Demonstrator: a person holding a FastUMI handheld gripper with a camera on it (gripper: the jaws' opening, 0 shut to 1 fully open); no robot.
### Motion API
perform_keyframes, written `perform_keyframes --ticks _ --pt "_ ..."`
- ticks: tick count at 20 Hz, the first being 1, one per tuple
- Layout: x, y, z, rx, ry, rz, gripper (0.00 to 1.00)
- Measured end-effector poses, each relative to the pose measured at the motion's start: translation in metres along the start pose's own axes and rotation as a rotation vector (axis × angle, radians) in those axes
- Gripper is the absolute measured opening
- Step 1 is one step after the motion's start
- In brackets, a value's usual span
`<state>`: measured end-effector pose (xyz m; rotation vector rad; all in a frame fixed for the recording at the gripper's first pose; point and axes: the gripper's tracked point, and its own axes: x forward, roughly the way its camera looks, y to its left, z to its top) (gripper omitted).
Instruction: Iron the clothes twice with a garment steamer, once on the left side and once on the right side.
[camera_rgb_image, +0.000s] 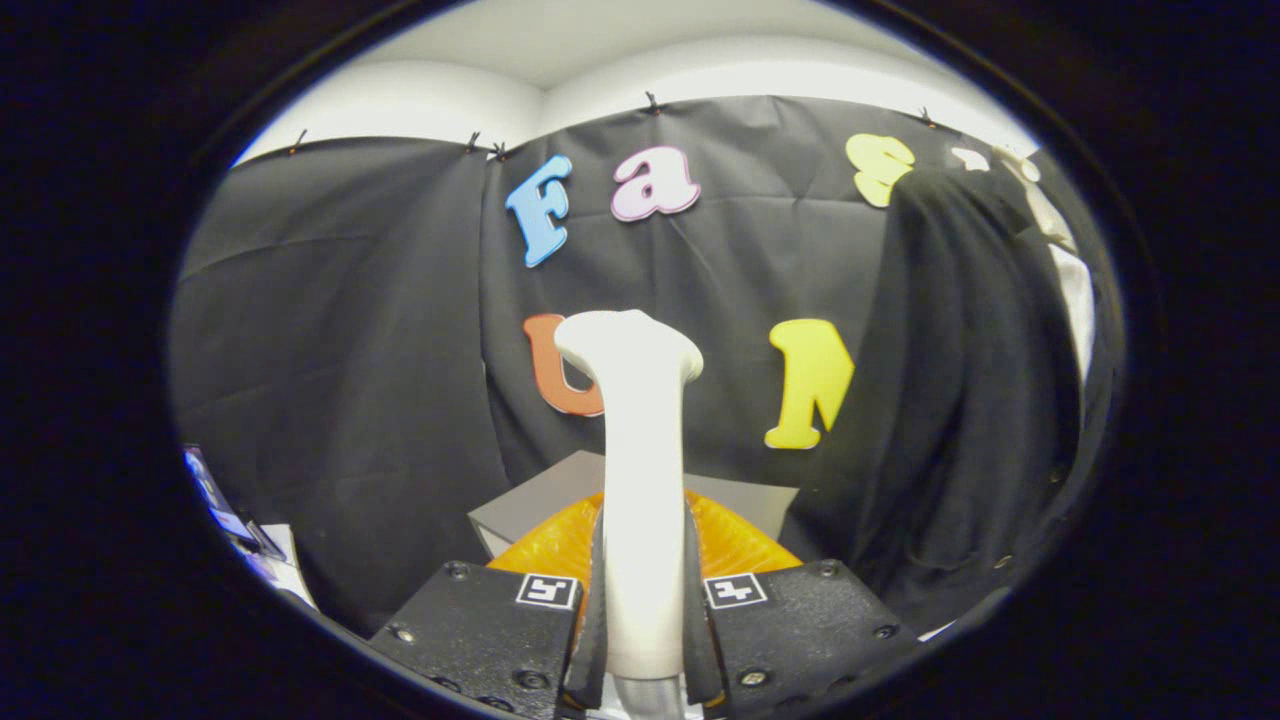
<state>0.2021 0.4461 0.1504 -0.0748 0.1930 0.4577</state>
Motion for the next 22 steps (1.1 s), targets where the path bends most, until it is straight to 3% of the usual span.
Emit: perform_keyframes --ticks 6,12,17,22 --pt "-0.080 -0.075 0.037 0.008 -0.089 -0.126 0.33" --pt "-0.154 -0.150 0.077 0.014 -0.238 -0.341 0.33" --pt "-0.163 -0.198 0.080 0.012 -0.272 -0.482 0.33" --pt "-0.146 -0.223 0.050 0.000 -0.183 -0.508 0.33"
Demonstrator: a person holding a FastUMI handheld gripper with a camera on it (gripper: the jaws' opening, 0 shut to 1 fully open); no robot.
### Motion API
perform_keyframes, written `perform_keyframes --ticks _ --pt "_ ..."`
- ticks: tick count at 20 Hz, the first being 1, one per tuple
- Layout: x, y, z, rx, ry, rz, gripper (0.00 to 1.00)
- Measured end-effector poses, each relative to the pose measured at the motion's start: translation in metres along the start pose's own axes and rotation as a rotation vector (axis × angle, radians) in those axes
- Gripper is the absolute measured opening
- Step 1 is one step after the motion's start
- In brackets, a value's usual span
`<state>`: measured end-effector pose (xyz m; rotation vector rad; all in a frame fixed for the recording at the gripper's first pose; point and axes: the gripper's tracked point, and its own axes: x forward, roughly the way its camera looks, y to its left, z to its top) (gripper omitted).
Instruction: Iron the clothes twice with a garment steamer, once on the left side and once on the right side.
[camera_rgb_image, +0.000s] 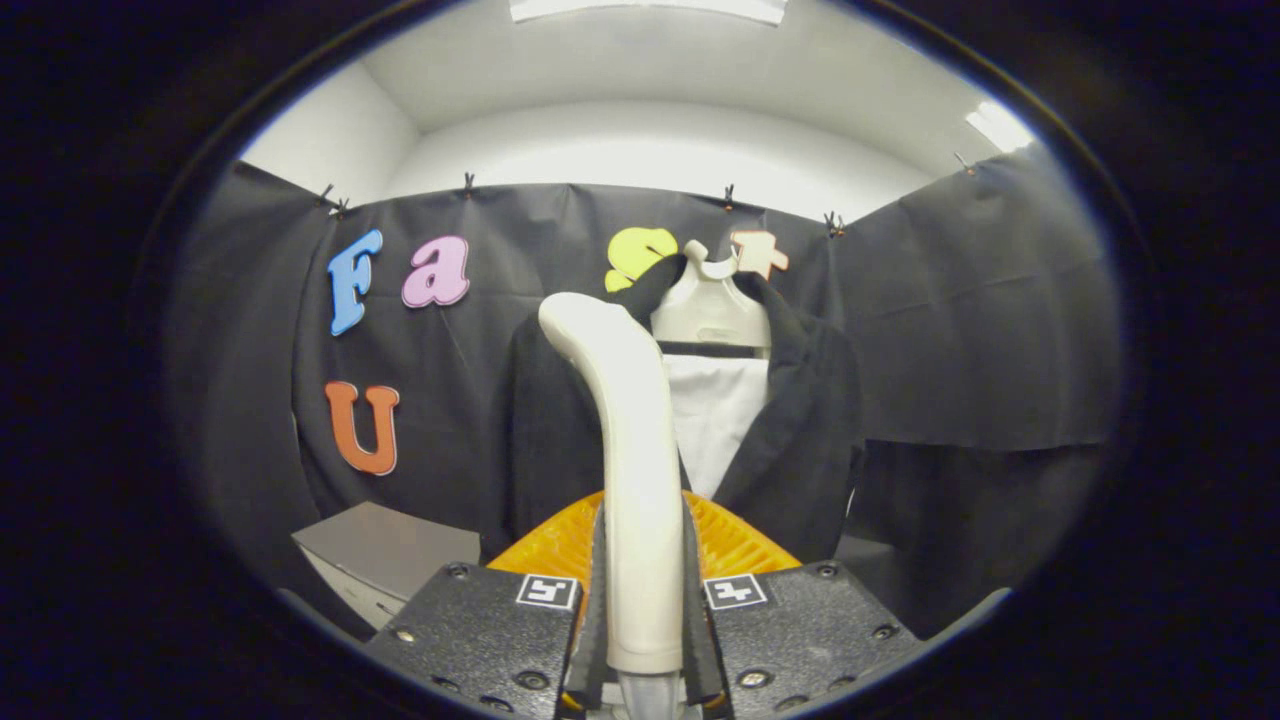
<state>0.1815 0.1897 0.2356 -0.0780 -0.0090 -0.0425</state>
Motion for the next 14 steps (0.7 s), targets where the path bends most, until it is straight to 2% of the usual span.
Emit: perform_keyframes --ticks 14 --pt "0.005 -0.036 -0.083 -0.043 0.111 0.026 0.33"
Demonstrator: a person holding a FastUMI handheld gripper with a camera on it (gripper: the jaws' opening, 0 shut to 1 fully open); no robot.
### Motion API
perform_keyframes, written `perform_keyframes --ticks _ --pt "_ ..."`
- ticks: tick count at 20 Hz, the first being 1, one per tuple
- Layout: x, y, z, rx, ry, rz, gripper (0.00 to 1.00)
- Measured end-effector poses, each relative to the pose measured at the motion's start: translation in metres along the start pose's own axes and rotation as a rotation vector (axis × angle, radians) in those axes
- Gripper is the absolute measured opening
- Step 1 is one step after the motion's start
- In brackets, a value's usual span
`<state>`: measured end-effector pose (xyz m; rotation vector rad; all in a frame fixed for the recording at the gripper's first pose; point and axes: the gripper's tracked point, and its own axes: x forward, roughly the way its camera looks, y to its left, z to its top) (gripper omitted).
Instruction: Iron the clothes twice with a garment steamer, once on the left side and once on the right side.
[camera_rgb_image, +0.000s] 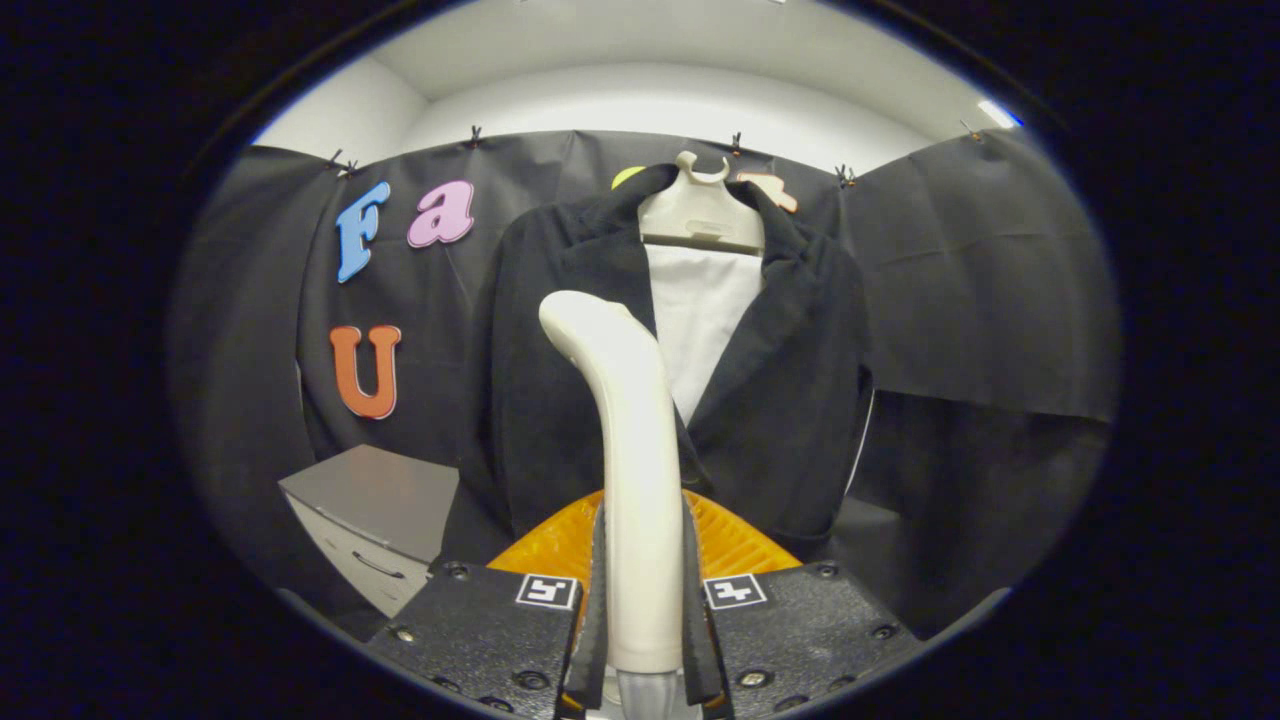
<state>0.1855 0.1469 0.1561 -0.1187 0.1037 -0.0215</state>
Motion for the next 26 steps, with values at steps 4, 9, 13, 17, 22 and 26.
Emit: perform_keyframes --ticks 4,9,13,17,22,26 --pt "0.000 -0.008 -0.018 -0.022 0.016 0.003 0.33" --pt "-0.002 -0.013 -0.045 -0.062 0.002 0.013 0.33" --pt "-0.009 -0.011 -0.062 -0.071 0.008 0.035 0.33" --pt "-0.018 -0.008 -0.106 -0.066 0.082 0.061 0.33" --pt "-0.022 -0.012 -0.152 -0.068 0.158 0.033 0.33" --pt "-0.024 -0.012 -0.182 -0.054 0.181 -0.013 0.33"
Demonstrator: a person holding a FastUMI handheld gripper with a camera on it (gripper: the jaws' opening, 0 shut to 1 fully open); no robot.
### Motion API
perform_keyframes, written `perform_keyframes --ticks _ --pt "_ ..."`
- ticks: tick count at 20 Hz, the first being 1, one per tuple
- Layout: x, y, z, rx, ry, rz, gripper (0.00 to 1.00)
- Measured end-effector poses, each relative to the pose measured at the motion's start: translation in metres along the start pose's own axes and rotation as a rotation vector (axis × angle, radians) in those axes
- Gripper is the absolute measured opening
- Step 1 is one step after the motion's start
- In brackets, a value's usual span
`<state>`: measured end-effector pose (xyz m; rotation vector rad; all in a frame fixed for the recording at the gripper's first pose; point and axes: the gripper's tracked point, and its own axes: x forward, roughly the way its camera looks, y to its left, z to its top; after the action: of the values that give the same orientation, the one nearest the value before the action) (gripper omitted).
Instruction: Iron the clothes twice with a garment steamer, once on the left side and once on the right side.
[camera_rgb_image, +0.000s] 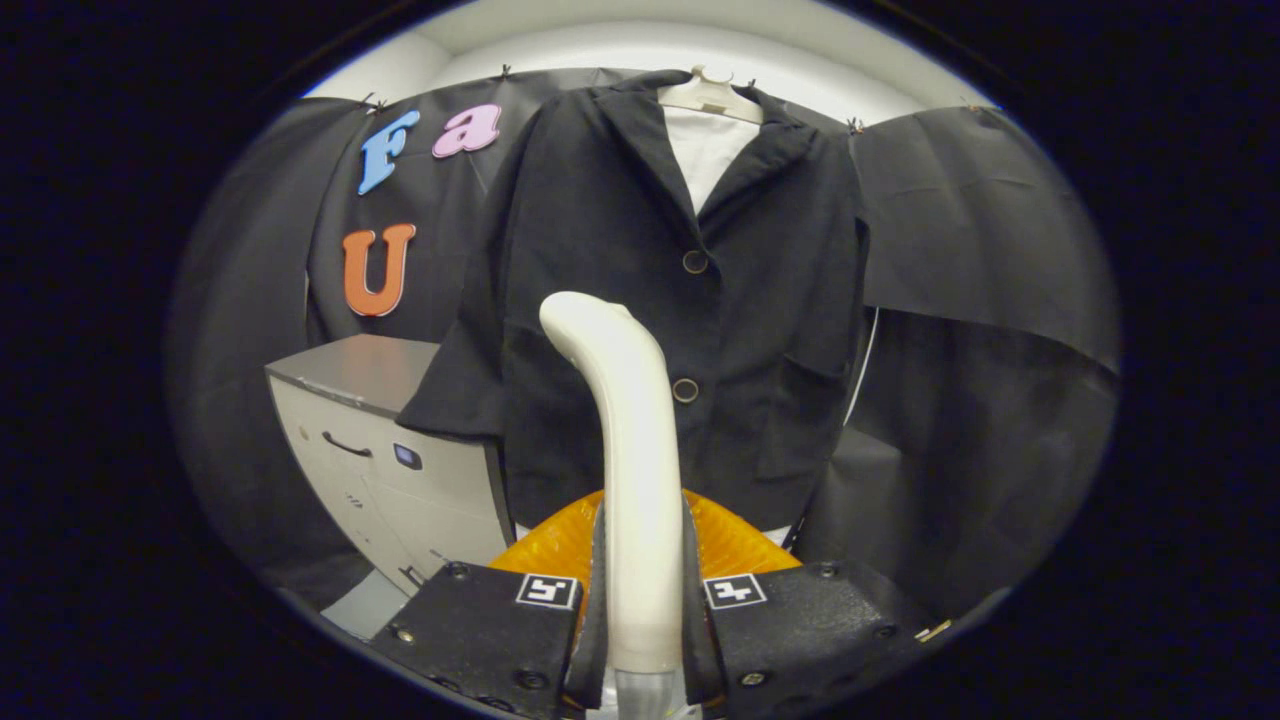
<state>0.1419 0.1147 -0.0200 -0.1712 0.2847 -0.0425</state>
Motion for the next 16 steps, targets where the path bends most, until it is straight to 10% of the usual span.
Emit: perform_keyframes --ticks 16 --pt "0.020 0.012 -0.120 -0.006 0.122 -0.044 0.33"
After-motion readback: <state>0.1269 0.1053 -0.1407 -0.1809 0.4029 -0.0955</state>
